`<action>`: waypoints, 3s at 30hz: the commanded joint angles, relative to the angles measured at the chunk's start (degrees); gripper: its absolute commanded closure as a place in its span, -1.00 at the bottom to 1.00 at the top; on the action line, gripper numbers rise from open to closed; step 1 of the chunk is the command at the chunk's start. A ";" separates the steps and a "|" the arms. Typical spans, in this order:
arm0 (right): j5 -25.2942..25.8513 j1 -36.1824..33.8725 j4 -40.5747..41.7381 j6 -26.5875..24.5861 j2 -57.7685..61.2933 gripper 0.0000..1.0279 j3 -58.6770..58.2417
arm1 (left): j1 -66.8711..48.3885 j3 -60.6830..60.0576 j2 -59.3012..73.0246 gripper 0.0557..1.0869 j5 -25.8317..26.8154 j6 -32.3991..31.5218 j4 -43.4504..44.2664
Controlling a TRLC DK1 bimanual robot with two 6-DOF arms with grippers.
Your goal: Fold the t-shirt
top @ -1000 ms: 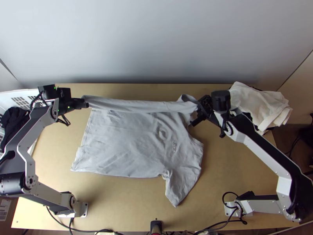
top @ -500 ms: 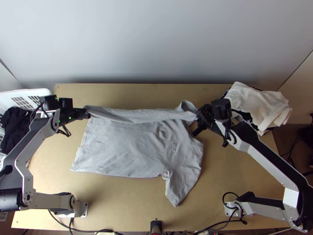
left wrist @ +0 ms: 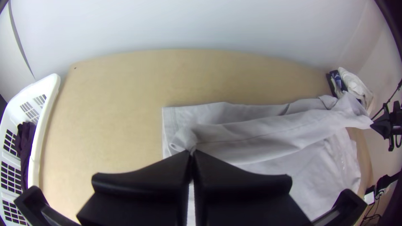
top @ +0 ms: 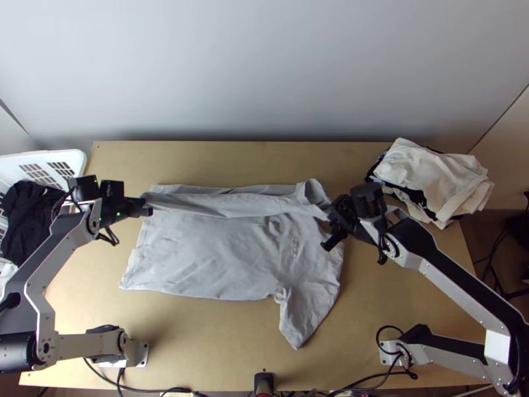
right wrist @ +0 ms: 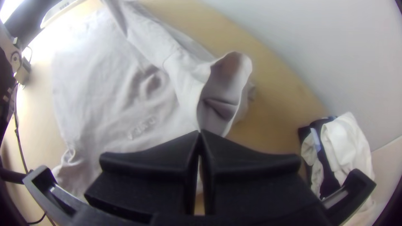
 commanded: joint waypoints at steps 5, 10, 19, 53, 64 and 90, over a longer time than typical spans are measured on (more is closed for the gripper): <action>-0.86 2.31 -3.42 -0.23 -1.34 0.95 -4.26 | 1.30 -4.11 -1.87 0.93 0.00 2.06 0.01; -1.39 2.75 -4.65 -0.40 -2.21 0.95 -6.55 | 1.39 -5.87 -2.66 0.93 0.00 2.50 0.01; -1.48 2.75 -4.30 -0.05 -2.21 0.95 -12.70 | 1.03 -11.50 -3.80 0.93 0.00 5.31 0.44; -1.39 -0.86 -1.57 2.50 -1.25 -0.85 -13.76 | 3.23 -13.43 -5.65 -0.25 0.44 11.38 -6.94; -5.26 0.55 -9.13 3.11 -4.41 -0.91 -3.56 | 9.03 -8.77 -14.35 -0.73 2.46 21.57 -28.74; -9.13 11.97 -18.19 3.03 -6.96 -0.91 -2.42 | 14.57 -12.55 -9.17 -0.47 -5.01 35.37 -41.65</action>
